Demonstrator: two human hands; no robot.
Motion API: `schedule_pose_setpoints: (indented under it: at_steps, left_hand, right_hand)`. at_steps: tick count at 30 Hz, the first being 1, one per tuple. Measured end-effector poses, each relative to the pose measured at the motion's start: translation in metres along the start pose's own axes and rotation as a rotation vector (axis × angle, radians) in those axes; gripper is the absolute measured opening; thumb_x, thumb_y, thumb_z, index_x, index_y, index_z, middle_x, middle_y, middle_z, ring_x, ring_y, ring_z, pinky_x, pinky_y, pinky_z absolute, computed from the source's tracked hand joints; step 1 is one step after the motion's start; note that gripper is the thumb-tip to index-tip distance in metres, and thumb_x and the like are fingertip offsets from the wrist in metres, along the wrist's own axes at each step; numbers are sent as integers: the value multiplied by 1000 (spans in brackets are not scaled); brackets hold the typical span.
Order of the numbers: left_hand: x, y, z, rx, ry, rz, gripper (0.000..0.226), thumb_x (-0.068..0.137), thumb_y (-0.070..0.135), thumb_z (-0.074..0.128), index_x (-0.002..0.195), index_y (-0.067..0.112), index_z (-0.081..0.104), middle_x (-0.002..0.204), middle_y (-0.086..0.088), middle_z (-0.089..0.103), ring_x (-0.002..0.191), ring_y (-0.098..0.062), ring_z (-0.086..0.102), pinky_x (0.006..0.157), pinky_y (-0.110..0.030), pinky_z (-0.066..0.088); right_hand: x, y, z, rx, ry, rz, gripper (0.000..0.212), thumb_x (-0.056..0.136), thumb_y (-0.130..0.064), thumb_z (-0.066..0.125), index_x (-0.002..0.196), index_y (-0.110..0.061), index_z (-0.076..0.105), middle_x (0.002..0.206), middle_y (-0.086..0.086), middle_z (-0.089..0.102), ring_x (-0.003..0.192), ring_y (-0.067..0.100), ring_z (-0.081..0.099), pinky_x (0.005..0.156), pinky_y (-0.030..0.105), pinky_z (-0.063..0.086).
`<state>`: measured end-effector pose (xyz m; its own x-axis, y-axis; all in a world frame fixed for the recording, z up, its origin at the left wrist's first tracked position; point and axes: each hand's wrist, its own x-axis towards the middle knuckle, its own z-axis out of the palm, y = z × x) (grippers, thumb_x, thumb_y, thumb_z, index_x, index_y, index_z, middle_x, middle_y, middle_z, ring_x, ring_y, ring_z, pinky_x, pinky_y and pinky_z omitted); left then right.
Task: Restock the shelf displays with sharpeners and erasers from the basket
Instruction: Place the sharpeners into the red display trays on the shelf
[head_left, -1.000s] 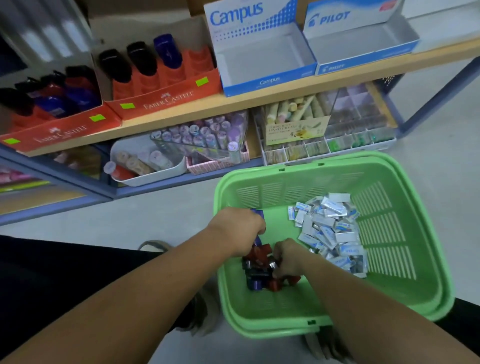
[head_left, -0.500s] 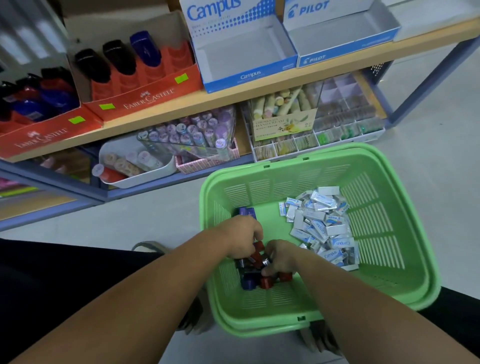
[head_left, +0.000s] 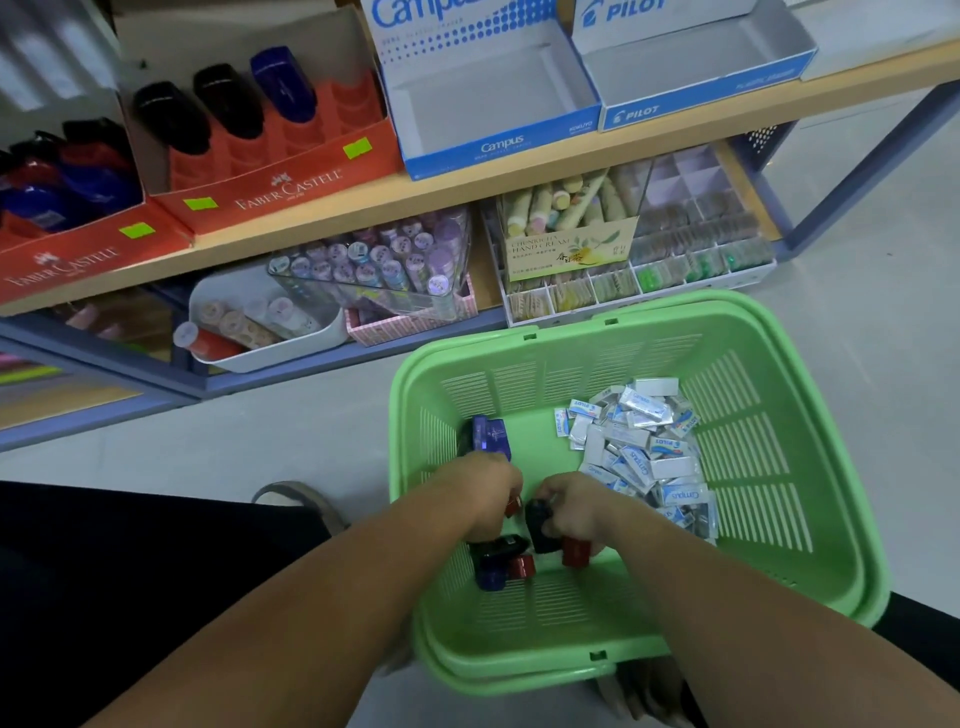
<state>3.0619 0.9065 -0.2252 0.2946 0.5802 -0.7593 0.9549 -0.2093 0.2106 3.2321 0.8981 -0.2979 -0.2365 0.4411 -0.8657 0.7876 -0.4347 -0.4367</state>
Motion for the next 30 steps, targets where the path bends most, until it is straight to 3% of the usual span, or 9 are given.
schedule_pose_setpoints:
  at_steps: [4, 8, 12, 15, 17, 20, 24, 28, 30]
  left_hand:
    - [13, 1, 2, 109, 11, 11, 44, 83, 15, 72, 124, 23, 59, 122, -1, 55, 110, -25, 58, 90, -43, 55]
    - [28, -2, 1, 128, 7, -21, 46, 87, 34, 72, 131, 27, 59, 122, 0, 59, 115, -24, 56, 94, -42, 53]
    - [38, 1, 1, 52, 36, -90, 18, 90, 27, 71, 108, 25, 69, 81, 13, 53, 89, -10, 62, 61, -23, 42]
    - [41, 7, -3, 9, 51, -156, 20, 93, 36, 66, 108, 22, 67, 94, 6, 64, 91, -17, 62, 72, -28, 48]
    - [40, 15, -11, -133, 100, -221, 25, 94, 38, 61, 109, 18, 64, 109, -6, 68, 102, -26, 65, 79, -32, 50]
    - [31, 26, -27, -391, 191, -249, 19, 95, 29, 58, 108, 15, 59, 112, -10, 66, 103, -29, 65, 82, -34, 52]
    - [-7, 18, -53, -665, 284, -128, 15, 99, 30, 58, 104, 15, 61, 103, -10, 72, 95, -31, 69, 85, -40, 58]
    - [-59, 1, -90, -966, 354, -25, 13, 99, 21, 61, 100, 8, 60, 92, -21, 74, 83, -37, 74, 78, -53, 62]
    - [-87, -11, -112, -1056, 375, 22, 12, 99, 15, 63, 105, 5, 60, 87, -18, 73, 76, -29, 73, 80, -46, 63]
  right_hand:
    - [-5, 11, -11, 114, 58, 32, 31, 90, 1, 69, 97, -28, 62, 115, 17, 65, 93, 42, 69, 64, 52, 62]
    - [-9, 15, -24, 309, 94, 12, 22, 93, -4, 69, 97, -24, 62, 109, 19, 69, 86, 37, 73, 61, 48, 63]
    - [-22, 11, -38, 402, 41, 27, 14, 92, -1, 64, 100, -13, 64, 94, 17, 70, 72, 29, 73, 58, 40, 62]
    - [-33, -3, -52, 429, -34, 67, 16, 86, 0, 66, 102, -6, 64, 99, 22, 66, 80, 34, 72, 61, 41, 62]
    - [-41, -18, -65, 393, -97, 54, 13, 88, -2, 64, 100, -5, 62, 95, 20, 66, 78, 31, 71, 66, 43, 63]
    - [-54, -45, -89, 347, -184, -8, 16, 91, -2, 64, 104, -10, 59, 96, 17, 67, 77, 24, 71, 65, 38, 63]
    - [-80, -83, -128, 287, -229, -104, 25, 94, -5, 66, 118, -10, 60, 119, 24, 67, 98, 32, 68, 74, 40, 62]
    - [-114, -130, -153, 244, -276, -219, 19, 94, -9, 70, 112, -15, 66, 108, 19, 69, 85, 30, 69, 58, 34, 61]
    - [-131, -158, -157, 230, -270, -276, 20, 89, -10, 75, 107, -17, 68, 106, 18, 70, 90, 32, 68, 58, 36, 61]
